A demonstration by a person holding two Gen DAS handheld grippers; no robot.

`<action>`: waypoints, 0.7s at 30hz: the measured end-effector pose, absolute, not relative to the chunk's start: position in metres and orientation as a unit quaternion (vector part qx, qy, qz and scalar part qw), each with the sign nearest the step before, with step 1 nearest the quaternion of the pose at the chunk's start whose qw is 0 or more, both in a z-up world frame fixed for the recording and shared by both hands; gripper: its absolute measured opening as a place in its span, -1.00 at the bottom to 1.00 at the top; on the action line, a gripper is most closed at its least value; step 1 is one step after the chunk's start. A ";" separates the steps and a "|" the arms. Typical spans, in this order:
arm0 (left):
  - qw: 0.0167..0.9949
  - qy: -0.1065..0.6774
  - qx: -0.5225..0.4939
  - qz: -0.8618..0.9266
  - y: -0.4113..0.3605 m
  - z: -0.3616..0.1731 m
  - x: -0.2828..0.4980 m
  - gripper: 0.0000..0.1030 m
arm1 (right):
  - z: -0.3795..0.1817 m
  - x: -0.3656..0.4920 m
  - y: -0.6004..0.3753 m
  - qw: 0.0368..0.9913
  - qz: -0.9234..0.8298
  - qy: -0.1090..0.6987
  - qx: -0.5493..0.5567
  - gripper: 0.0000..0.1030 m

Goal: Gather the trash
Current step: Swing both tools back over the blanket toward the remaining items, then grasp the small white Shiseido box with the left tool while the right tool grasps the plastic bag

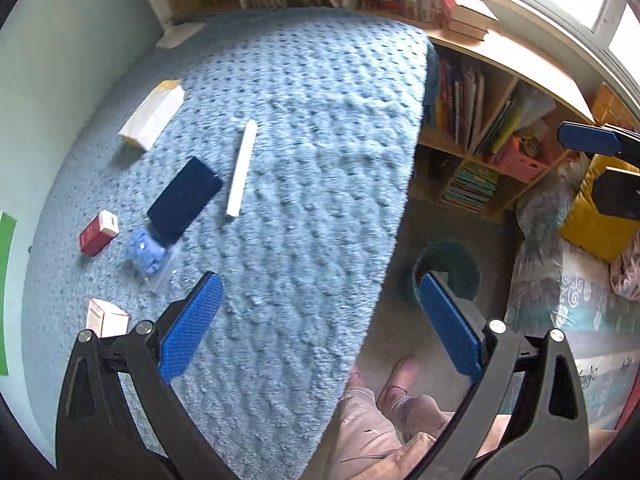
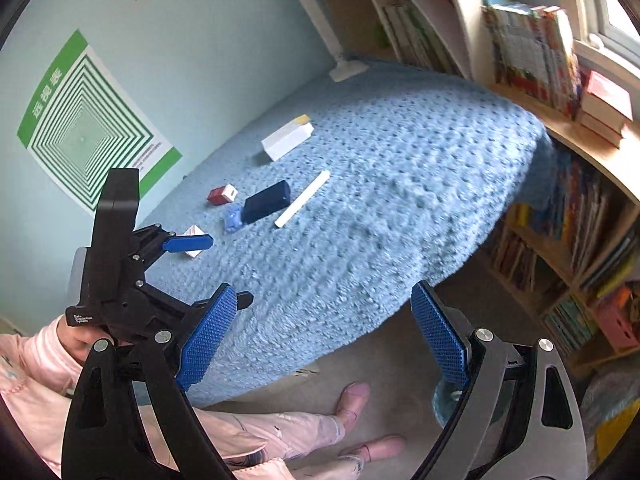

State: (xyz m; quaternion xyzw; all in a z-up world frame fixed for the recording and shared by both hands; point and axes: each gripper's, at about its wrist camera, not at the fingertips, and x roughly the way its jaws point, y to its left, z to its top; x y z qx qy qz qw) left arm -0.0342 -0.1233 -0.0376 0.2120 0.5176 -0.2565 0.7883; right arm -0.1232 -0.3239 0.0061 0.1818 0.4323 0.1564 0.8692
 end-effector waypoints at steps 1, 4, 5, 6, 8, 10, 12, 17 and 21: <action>0.792 0.520 0.205 -0.247 -0.112 -0.036 -0.029 0.87 | 0.008 -0.113 -0.316 0.868 0.168 0.434 0.174 0.72; 0.802 0.526 0.185 -0.214 -0.080 -0.035 -0.014 0.87 | 0.010 -0.087 -0.291 0.863 0.199 0.437 0.156 0.72; 0.805 0.527 0.179 -0.205 -0.070 -0.035 -0.010 0.87 | 0.011 -0.077 -0.282 0.861 0.210 0.439 0.148 0.72; 0.809 0.528 0.172 -0.193 -0.059 -0.035 -0.005 0.87 | 0.012 -0.069 -0.272 0.859 0.219 0.441 0.143 0.72; 0.814 0.531 0.159 -0.175 -0.040 -0.035 0.000 0.87 | 0.010 -0.054 -0.255 0.853 0.237 0.445 0.134 0.72; 0.818 0.534 0.149 -0.155 -0.021 -0.036 0.005 0.87 | 0.009 -0.041 -0.239 0.847 0.253 0.451 0.123 0.72; 0.820 0.538 0.140 -0.137 -0.001 -0.038 0.010 0.87 | 0.006 -0.029 -0.222 0.842 0.270 0.455 0.111 0.72; 0.820 0.550 0.125 -0.097 0.043 -0.046 0.022 0.87 | -0.002 -0.001 -0.184 0.826 0.299 0.471 0.079 0.72; 0.817 0.559 0.121 -0.073 0.069 -0.053 0.034 0.87 | -0.009 0.016 -0.161 0.815 0.318 0.482 0.054 0.72</action>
